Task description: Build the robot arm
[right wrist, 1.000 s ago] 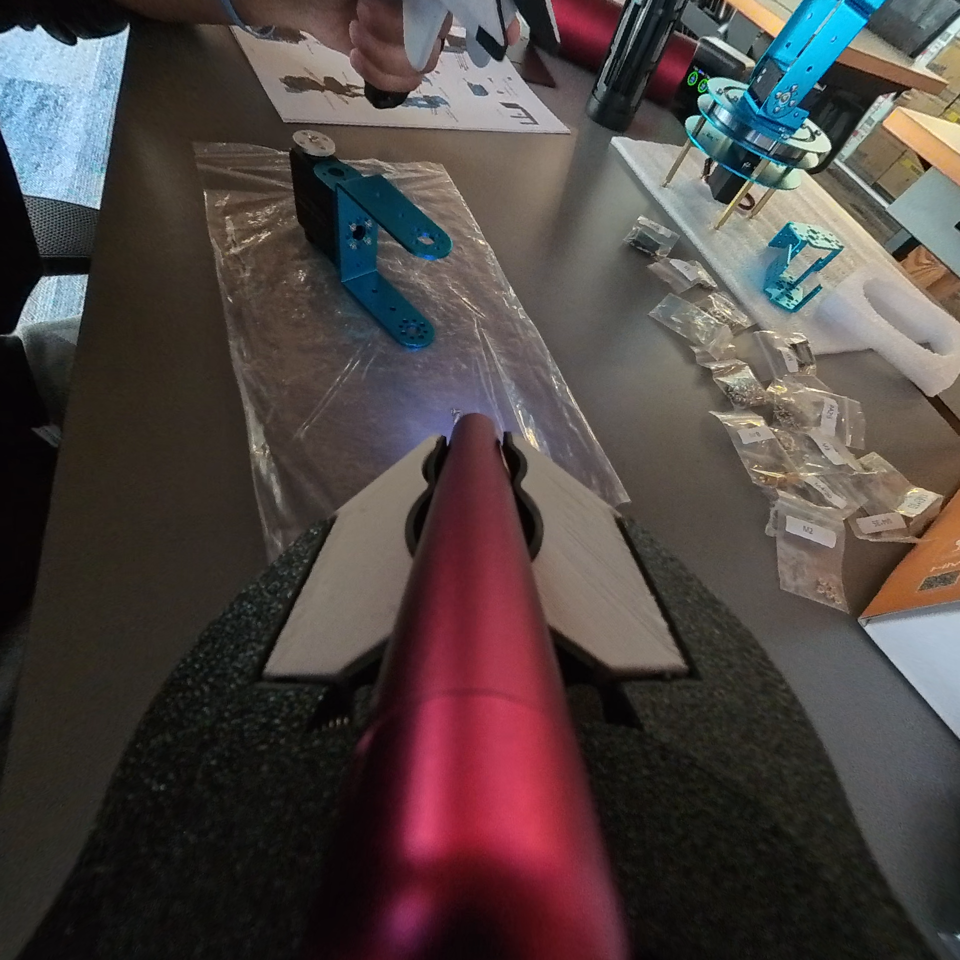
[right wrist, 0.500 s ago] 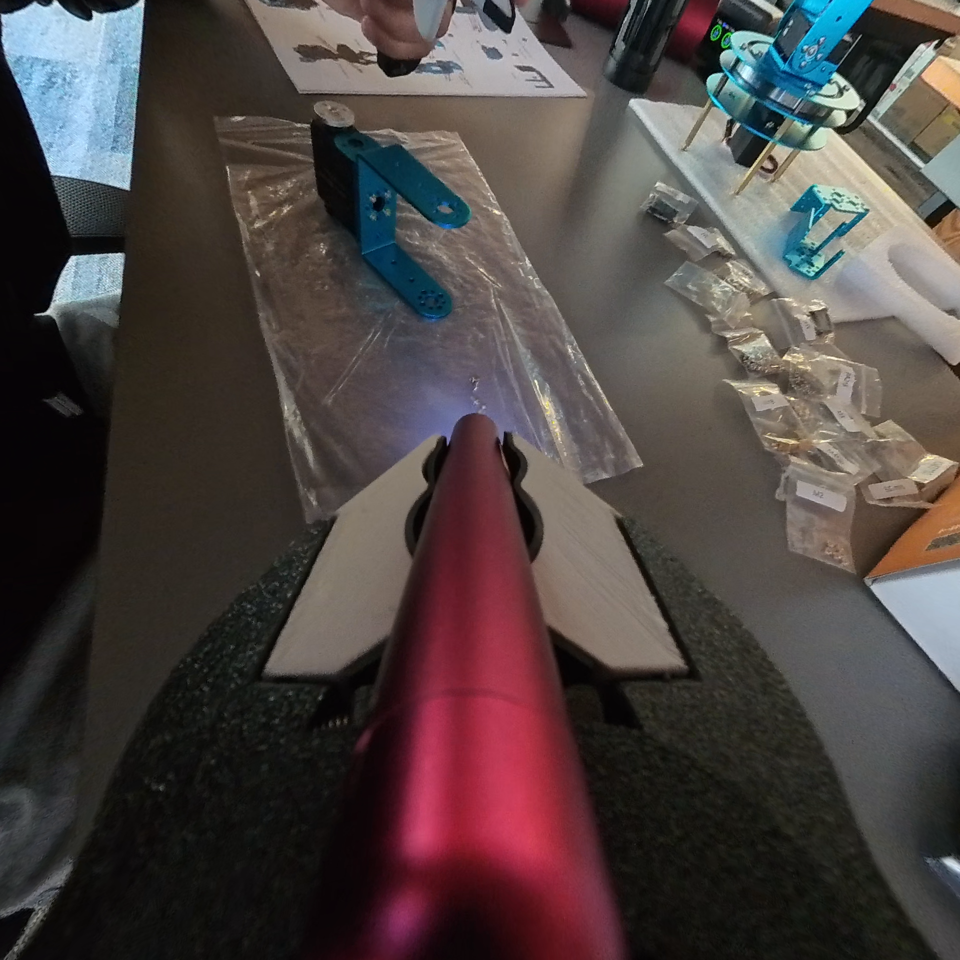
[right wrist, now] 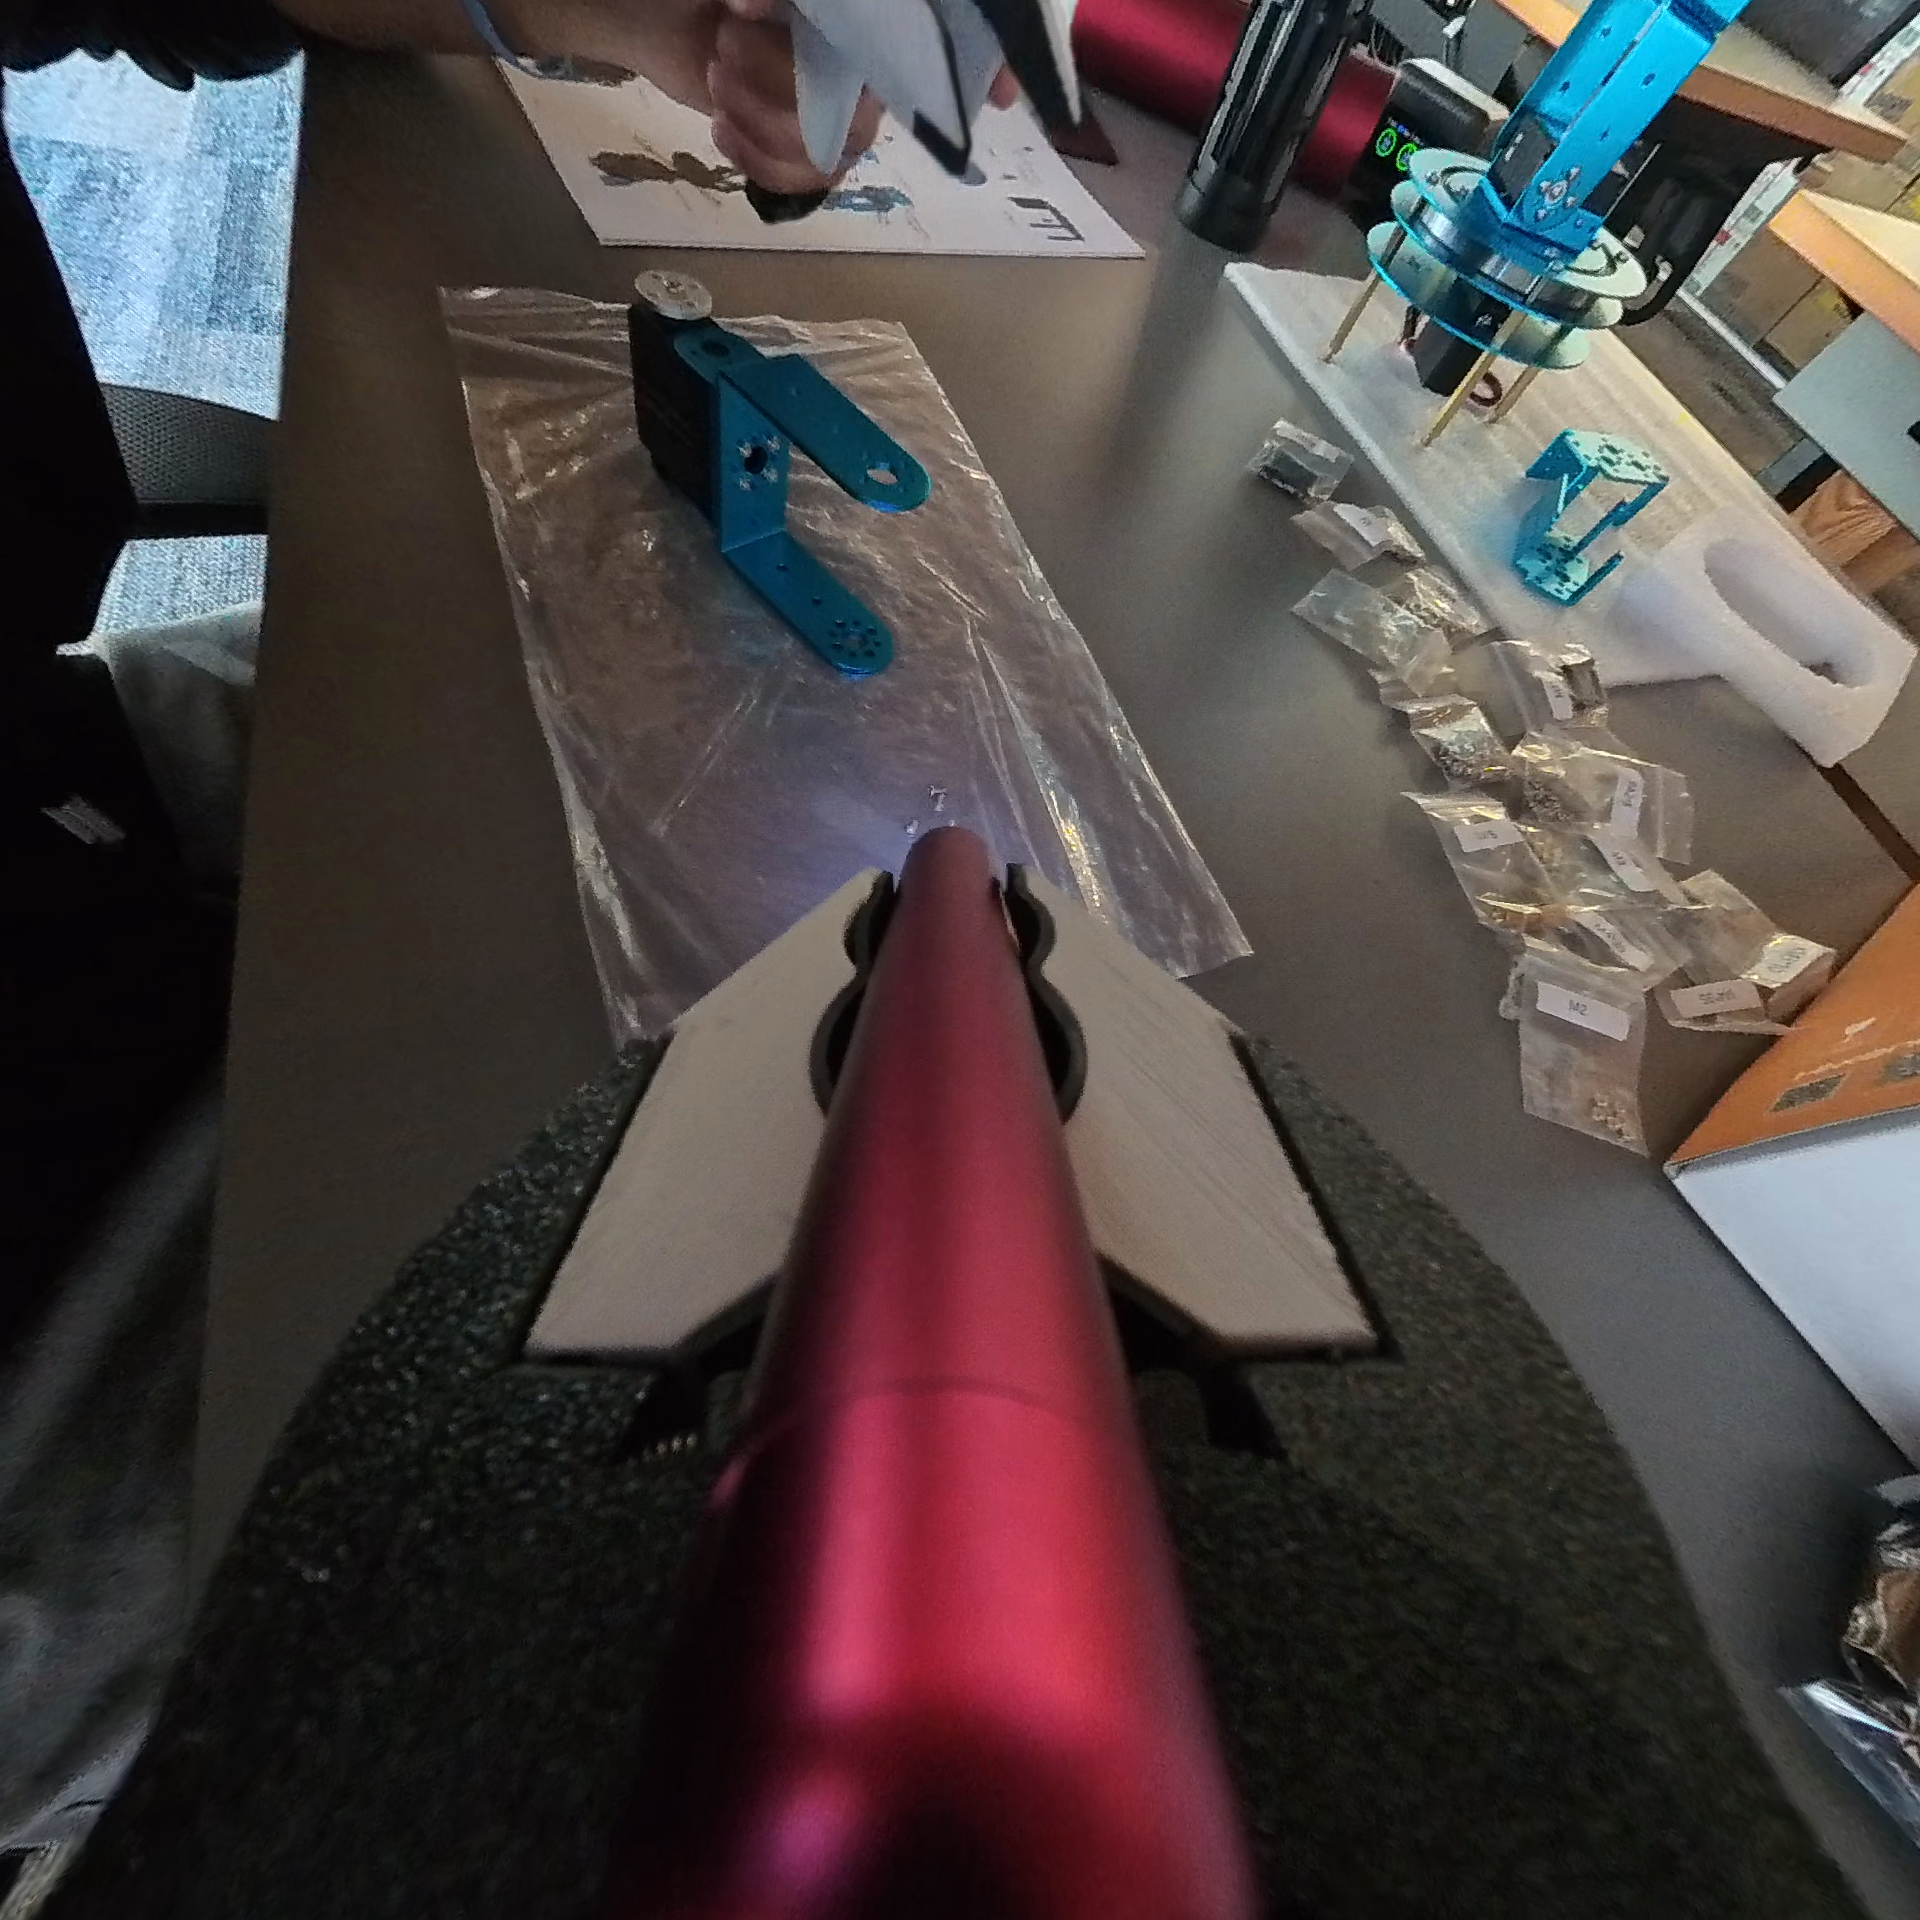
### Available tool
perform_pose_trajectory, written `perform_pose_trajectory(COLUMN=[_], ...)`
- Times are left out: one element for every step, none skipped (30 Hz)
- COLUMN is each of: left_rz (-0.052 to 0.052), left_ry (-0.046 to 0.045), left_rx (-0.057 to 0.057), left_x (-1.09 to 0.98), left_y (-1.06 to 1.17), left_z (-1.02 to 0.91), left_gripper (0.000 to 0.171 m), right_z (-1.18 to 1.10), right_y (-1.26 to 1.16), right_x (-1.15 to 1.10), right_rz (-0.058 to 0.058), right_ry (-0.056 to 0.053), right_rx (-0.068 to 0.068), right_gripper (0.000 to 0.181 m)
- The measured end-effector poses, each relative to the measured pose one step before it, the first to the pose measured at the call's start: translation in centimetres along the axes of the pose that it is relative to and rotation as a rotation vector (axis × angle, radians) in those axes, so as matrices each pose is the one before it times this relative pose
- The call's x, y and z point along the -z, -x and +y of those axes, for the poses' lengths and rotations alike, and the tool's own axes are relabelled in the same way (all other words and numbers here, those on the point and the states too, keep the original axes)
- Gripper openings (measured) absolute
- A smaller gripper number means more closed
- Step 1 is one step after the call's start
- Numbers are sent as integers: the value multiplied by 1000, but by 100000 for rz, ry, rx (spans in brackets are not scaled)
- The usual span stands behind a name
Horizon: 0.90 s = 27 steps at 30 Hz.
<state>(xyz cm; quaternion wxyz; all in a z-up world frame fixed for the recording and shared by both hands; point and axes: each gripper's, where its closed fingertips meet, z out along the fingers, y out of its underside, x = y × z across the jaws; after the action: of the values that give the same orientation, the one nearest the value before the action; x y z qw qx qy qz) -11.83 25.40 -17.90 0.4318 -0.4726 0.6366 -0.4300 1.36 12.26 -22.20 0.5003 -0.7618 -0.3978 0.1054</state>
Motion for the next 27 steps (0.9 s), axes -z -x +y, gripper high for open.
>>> perform_pose_trajectory(left_rz=[914,1129,1523,1197,1081,1740,2612,1638,834,-725,-4024,-5881,-4519,-4473,-5219,-4252,-4136,-5133,-3898,-2130,-1597,-1697,-1116,-768,-906,-143,-207], left_ry=[413,-64,104,-24,-742,-1036,-434,-303,418,2590,4337,4746,5371,6379,6554,5746,4741,2540,1615,1988,2339,1907,947,512,-338,-607,-72], left_rx=[-687,-490,-984,-1179,-850,-502,-301,-876,-3731,-7545,-10167,-10935,-10443,-9307,-8018,-7565,-7224,-5336,-3279,-1575,-488,-435,-416,239,347,219,66], left_x=[-138,-137,-97,-51,-38,-53,-114,-188,-268,-349,-386,-325,-265,-236,-178,-70,43,167,184,134,79,93,130,166,216,194,130], left_y=[-321,-385,-479,-516,-593,-795,-1045,-1059,-1167,-1206,-855,-608,-762,-636,-408,-419,-333,27,77,14,101,187,88,66,55,-94,-94], left_z=[-2,-149,-234,-423,-670,-833,-838,-829,-677,-315,-105,-86,7,181,259,254,195,-78,-126,40,209,246,121,36,-101,-142,-72], left_gripper=[28,28,28,26,25,25,25,25,25,25,23,23,23,23,26,28,30,31,31,31,32,33,32,31,28,25,22], right_z=[-133,-276,-434,-667,-779,-811,-868,-938,-917,-952,-971,-783,-568,-431,-295,-232,-200,-220,-227,-222,-208,-200,-202,-191,-207,-185,-155], right_y=[-67,-76,-51,-33,64,205,236,289,387,337,378,604,677,543,419,389,375,386,403,425,345,225,173,189,182,139,71], right_x=[50,70,84,109,73,32,-17,-59,-82,-126,-179,-244,-292,-350,-347,-348,-347,-308,-294,-277,-258,-219,-158,-120,-78,-55,-52], right_rz=[378,236,137,259,-257,-1039,-832,-1059,-1688,-1113,-1104,-2260,-2400,-1179,-224,-120,-17,-66,-563,-1038,-919,-401,-202,-604,-705,-671,-437], right_ry=[-544,-1178,-1814,-2893,-3301,-3128,-3071,-3313,-3110,-3238,-3710,-2709,-1566,-969,-49,455,916,777,513,315,165,-122,-261,-402,-823,-986,-1052], right_rx=[214,-266,-197,-36,-463,-556,-253,-308,-711,-1242,-1725,-1814,-1357,-561,221,452,617,913,730,420,386,542,636,331,68,82,-5], right_gripper=[23,23,23,23,23,22,22,22,22,23,22,22,21,23,22,23,21,23,22,23,24,21,21,22,22,21,21])
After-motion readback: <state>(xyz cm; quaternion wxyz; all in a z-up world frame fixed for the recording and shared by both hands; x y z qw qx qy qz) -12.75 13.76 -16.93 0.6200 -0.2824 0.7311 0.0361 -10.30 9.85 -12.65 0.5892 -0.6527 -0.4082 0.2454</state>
